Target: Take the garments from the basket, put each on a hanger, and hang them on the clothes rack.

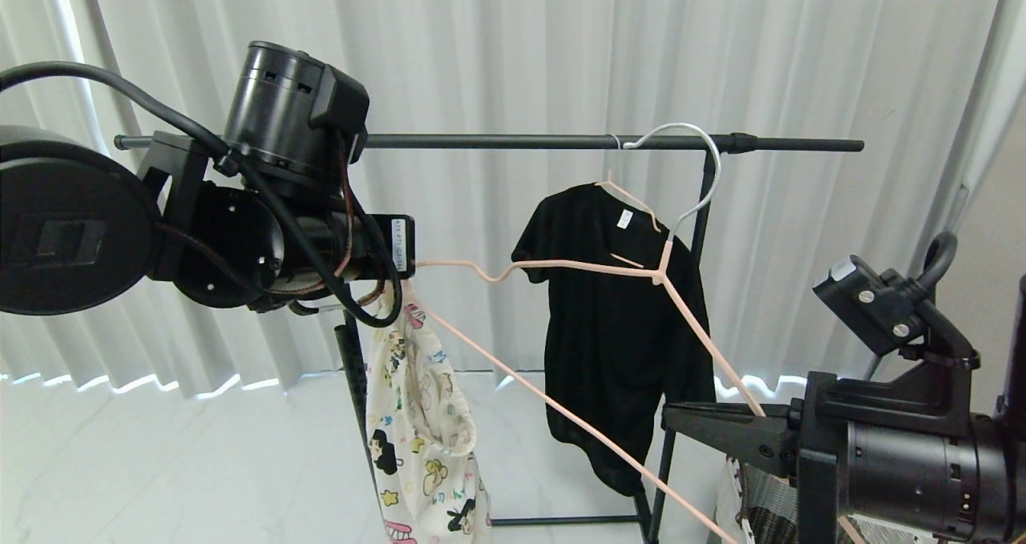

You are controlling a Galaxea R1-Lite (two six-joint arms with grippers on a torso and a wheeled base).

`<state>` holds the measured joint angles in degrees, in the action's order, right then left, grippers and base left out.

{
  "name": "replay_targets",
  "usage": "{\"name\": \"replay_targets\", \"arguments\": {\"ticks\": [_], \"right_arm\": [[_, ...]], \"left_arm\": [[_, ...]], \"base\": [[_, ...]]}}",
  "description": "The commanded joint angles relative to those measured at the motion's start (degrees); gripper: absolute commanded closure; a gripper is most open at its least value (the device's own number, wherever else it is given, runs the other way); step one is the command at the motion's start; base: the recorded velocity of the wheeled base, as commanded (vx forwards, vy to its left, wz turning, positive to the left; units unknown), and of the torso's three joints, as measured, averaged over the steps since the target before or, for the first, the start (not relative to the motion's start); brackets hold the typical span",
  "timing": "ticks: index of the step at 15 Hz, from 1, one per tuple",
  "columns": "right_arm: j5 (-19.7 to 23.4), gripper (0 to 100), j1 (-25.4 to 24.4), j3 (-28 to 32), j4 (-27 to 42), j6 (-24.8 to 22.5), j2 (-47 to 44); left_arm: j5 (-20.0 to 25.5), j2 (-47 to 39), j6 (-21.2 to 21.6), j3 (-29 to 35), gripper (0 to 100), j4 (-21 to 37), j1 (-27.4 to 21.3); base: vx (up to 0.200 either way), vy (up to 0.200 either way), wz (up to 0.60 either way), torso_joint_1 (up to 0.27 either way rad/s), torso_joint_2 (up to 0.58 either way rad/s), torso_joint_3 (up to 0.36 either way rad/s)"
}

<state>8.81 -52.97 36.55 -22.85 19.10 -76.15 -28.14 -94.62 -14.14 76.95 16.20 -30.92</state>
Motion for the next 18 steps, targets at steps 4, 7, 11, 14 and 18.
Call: {"name": "replay_targets", "arguments": {"ticks": [4,7,11,14,18], "right_arm": [[0.0,100,0.1,0.4,-0.2,0.0,-1.3],[-0.2,100,1.0,1.3,-0.4,-0.1,-2.9],[-0.9,100,1.6,3.7,-0.4,-0.4,-5.5],[-1.0,100,1.6,5.0,-0.4,-0.6,-7.1],[-2.5,100,0.8,6.9,-3.6,-0.6,-10.8]], "left_arm": [[-0.3,0.1,-0.1,0.1,100,0.0,-1.9],[-2.0,0.1,-0.4,0.1,100,0.0,-3.2],[-2.5,0.1,-2.6,0.1,100,0.0,-7.5],[-2.5,0.1,-3.0,0.7,100,-0.1,-8.6],[-2.6,0.0,-7.6,2.4,100,0.0,-12.3]], "base": [[0.0,0.0,0.0,0.0,0.0,0.0],[0.0,0.0,0.0,0.0,0.0,0.0],[0.0,0.0,0.0,0.0,0.0,0.0],[0.0,0.0,0.0,0.0,0.0,0.0],[0.0,0.0,0.0,0.0,0.0,0.0]]}}
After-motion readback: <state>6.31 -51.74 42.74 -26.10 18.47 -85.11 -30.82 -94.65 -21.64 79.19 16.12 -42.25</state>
